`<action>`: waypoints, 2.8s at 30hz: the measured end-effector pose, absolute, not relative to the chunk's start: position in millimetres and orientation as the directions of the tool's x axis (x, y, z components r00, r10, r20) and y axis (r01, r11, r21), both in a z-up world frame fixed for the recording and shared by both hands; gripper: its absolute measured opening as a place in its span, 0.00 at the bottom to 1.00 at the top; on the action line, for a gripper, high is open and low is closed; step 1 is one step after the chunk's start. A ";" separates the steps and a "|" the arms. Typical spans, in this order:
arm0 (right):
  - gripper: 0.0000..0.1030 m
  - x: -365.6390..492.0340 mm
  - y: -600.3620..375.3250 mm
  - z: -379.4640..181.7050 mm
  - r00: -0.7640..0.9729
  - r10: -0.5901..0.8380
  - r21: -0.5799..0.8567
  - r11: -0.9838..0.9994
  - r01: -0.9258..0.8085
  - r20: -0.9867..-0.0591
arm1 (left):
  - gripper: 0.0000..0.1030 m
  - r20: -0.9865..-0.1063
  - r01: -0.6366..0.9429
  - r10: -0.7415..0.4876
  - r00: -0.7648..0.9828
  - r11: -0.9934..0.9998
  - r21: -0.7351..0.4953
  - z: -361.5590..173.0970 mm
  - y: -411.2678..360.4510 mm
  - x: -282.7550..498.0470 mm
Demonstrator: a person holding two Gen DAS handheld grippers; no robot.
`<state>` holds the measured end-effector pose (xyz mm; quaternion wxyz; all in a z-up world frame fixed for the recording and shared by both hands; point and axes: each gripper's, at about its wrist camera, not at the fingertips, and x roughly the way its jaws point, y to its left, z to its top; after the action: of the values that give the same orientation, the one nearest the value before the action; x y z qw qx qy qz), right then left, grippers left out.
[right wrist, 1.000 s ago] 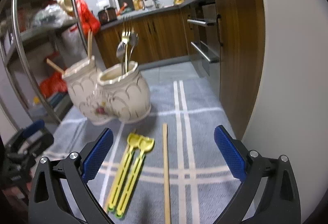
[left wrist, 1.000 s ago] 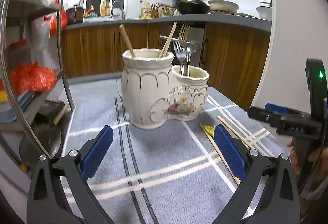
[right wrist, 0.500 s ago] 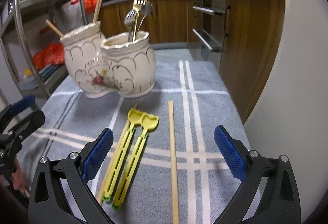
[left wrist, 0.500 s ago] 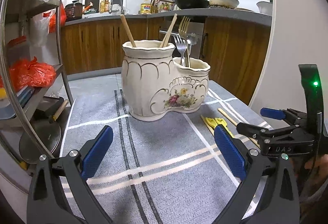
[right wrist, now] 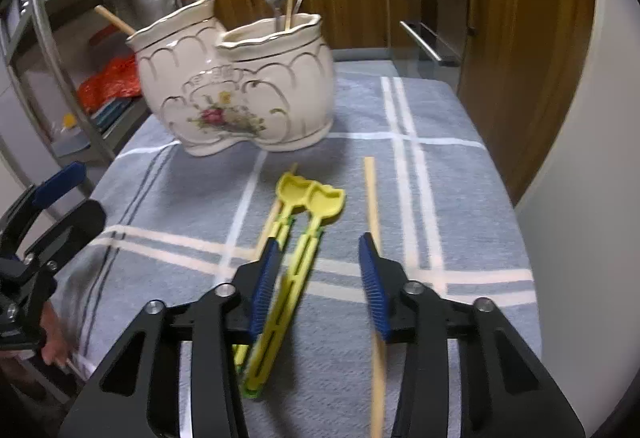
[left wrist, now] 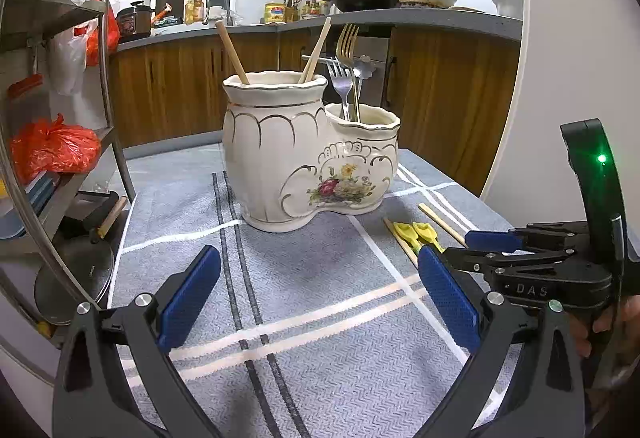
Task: Organize utensils
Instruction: 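Grasp a yellow tulip spoon with the right tool while the left tool grasps a chopstick, then drop the chopstick in the tall cup with left tool while right tool drops spoon in short cup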
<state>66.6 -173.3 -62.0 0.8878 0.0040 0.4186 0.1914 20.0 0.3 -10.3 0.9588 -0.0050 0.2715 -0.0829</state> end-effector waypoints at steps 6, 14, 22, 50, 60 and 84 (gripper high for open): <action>0.25 73.9 -167.3 -67.3 0.552 0.349 0.178 0.924 -0.339 -0.757 | 0.94 -0.526 0.157 -0.165 0.834 0.986 -0.061 -11.5 -0.7 21.1; 0.15 82.2 -158.6 -69.7 0.553 0.319 0.141 0.929 -0.341 -0.770 | 0.94 -0.544 0.178 -0.163 0.823 0.984 -0.024 -17.0 -11.8 21.3; 0.10 78.3 -172.0 -55.0 0.577 0.391 0.190 0.906 -0.377 -0.717 | 0.94 -0.617 0.220 -0.170 0.768 0.975 0.005 -19.9 -35.6 24.5; 0.10 68.1 -210.3 -29.0 0.619 0.517 0.304 0.854 -0.422 -0.592 | 0.31 -0.808 0.250 -0.129 0.575 0.968 0.024 -45.5 -100.5 67.2; 0.10 61.6 -212.0 -21.5 0.633 0.548 0.316 0.835 -0.450 -0.547 | 0.06 -0.794 0.325 -0.189 0.578 0.945 0.012 -34.7 -76.3 67.7; 0.10 60.2 -183.5 17.3 0.740 0.590 0.296 0.805 -0.514 -0.322 | 0.06 -0.190 0.305 -0.302 0.934 0.952 -0.011 59.5 40.9 -6.8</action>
<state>60.2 -183.5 17.3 0.9280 0.0941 0.2035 0.2974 -6.8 40.9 59.5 0.9834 0.0092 0.0950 -0.1544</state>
